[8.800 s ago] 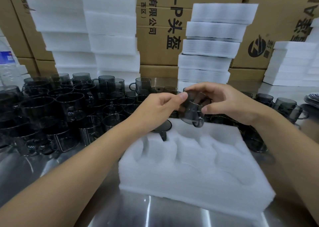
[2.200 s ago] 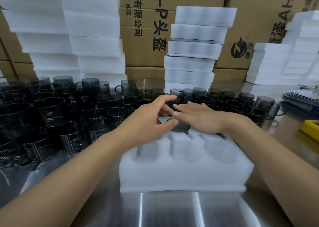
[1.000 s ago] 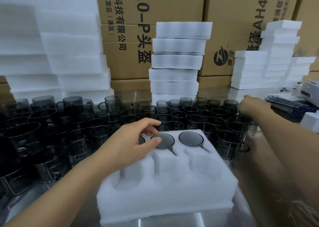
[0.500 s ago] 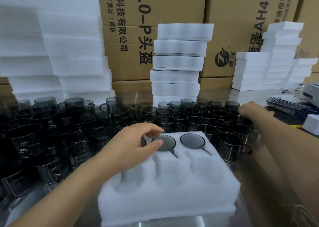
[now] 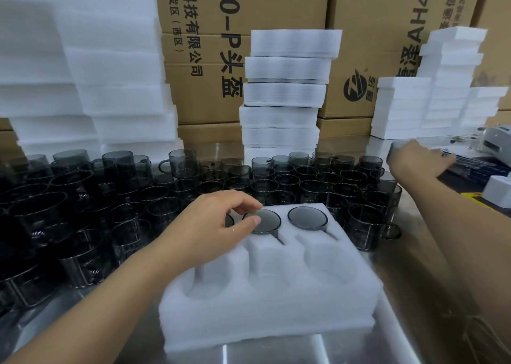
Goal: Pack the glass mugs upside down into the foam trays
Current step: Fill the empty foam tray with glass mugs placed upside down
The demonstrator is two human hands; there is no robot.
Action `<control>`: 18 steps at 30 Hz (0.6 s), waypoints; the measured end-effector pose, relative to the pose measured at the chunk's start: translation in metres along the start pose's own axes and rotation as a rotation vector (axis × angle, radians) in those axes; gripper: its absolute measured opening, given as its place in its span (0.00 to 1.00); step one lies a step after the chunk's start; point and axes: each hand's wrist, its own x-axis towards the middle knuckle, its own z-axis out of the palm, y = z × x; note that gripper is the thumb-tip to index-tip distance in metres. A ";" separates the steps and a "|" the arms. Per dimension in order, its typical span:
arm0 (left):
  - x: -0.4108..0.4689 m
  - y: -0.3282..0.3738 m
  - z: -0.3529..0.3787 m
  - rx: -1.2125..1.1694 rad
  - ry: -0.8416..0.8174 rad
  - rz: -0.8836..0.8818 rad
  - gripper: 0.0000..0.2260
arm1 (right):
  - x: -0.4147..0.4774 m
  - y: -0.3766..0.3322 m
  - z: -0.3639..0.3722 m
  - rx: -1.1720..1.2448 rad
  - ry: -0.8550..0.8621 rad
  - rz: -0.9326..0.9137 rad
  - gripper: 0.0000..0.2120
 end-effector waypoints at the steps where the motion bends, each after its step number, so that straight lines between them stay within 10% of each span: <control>1: 0.000 0.000 0.000 0.006 -0.002 0.001 0.07 | -0.003 -0.005 -0.008 0.034 0.058 -0.032 0.14; 9: -0.001 0.002 -0.002 0.004 -0.004 -0.003 0.08 | -0.084 -0.074 -0.058 0.432 -0.029 -0.452 0.11; 18: 0.001 -0.001 0.000 0.034 -0.006 0.011 0.06 | -0.158 -0.101 -0.043 0.338 -0.147 -0.762 0.09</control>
